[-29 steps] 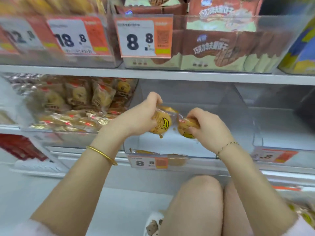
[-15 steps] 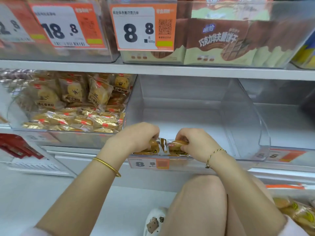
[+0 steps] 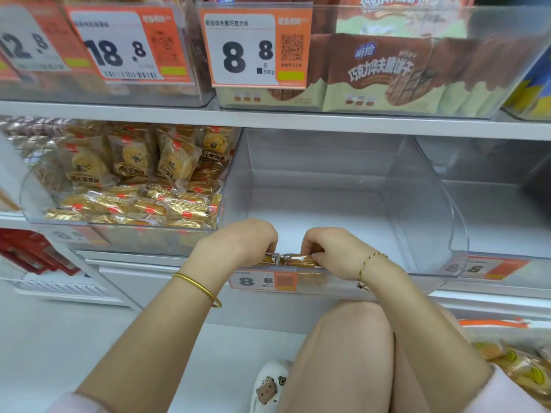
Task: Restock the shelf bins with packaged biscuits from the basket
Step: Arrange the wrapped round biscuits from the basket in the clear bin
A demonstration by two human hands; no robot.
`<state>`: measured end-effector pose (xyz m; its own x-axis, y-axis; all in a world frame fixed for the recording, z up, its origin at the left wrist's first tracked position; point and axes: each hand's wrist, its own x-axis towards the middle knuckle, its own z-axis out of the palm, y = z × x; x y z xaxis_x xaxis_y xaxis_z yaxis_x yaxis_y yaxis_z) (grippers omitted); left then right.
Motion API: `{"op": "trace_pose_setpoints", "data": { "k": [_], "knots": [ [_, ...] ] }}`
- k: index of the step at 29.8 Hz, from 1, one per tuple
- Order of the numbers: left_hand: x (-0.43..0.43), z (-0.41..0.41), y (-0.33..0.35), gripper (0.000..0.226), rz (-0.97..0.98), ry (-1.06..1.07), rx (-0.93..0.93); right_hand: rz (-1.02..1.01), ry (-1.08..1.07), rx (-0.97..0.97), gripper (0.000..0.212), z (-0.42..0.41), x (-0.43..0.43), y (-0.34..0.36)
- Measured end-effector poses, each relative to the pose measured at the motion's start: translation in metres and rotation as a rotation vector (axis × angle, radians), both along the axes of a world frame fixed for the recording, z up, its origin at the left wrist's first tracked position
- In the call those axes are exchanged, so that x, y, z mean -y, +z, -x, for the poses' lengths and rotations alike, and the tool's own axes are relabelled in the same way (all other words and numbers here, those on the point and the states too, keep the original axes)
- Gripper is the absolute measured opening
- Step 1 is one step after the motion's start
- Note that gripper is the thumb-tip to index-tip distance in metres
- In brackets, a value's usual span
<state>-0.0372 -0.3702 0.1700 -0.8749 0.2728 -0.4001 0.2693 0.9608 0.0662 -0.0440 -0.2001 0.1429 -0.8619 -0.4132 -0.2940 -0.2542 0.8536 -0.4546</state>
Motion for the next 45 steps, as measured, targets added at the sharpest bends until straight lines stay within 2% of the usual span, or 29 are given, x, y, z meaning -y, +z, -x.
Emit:
{"op": "trace_pose_setpoints", "data": {
  "k": [5,9,14,18,21,23,27,30,35,39,42,45],
  "knots": [
    [0.002,0.0,0.0,0.039,-0.023,0.032,0.022,-0.012,0.011,0.077,0.041,0.003,0.001,0.002],
    [0.002,-0.003,0.0,0.041,-0.028,0.051,0.022,-0.04,0.021,0.044,0.039,0.006,0.003,0.001],
    [-0.004,-0.009,0.005,0.044,-0.105,0.071,-0.092,0.039,-0.011,-0.018,0.036,-0.003,0.001,0.012],
    [-0.041,-0.025,0.017,0.039,-0.302,0.069,-0.367,0.247,-0.125,-0.199,0.033,-0.036,-0.029,0.038],
    [-0.094,-0.047,0.024,0.036,-0.603,0.006,-0.472,0.419,-0.275,-0.289,0.029,-0.075,-0.083,0.054],
    [-0.136,-0.055,0.02,0.032,-0.766,-0.084,-0.435,0.423,-0.399,-0.292,0.03,-0.096,-0.131,0.054],
    [-0.231,-0.061,-0.013,0.028,-0.88,-0.295,-0.226,0.198,-0.714,-0.284,0.023,-0.123,-0.234,0.02],
    [-0.296,-0.062,-0.053,0.028,-0.81,-0.396,-0.044,0.044,-0.861,-0.216,0.023,-0.131,-0.291,-0.016],
    [-0.358,-0.051,-0.129,0.029,-0.494,-0.386,0.154,-0.086,-0.878,-0.048,0.028,-0.128,-0.336,-0.061],
    [-0.375,-0.048,-0.166,0.039,-0.286,-0.434,0.19,-0.21,-0.716,0.153,0.033,-0.132,-0.347,-0.074],
    [-0.382,-0.049,-0.179,0.039,-0.199,-0.489,0.157,-0.184,-0.552,0.311,0.032,-0.141,-0.344,-0.076],
    [-0.387,-0.05,-0.18,0.038,-0.169,-0.514,0.114,-0.167,-0.532,0.275,0.029,-0.145,-0.343,-0.08]
  ]
}}
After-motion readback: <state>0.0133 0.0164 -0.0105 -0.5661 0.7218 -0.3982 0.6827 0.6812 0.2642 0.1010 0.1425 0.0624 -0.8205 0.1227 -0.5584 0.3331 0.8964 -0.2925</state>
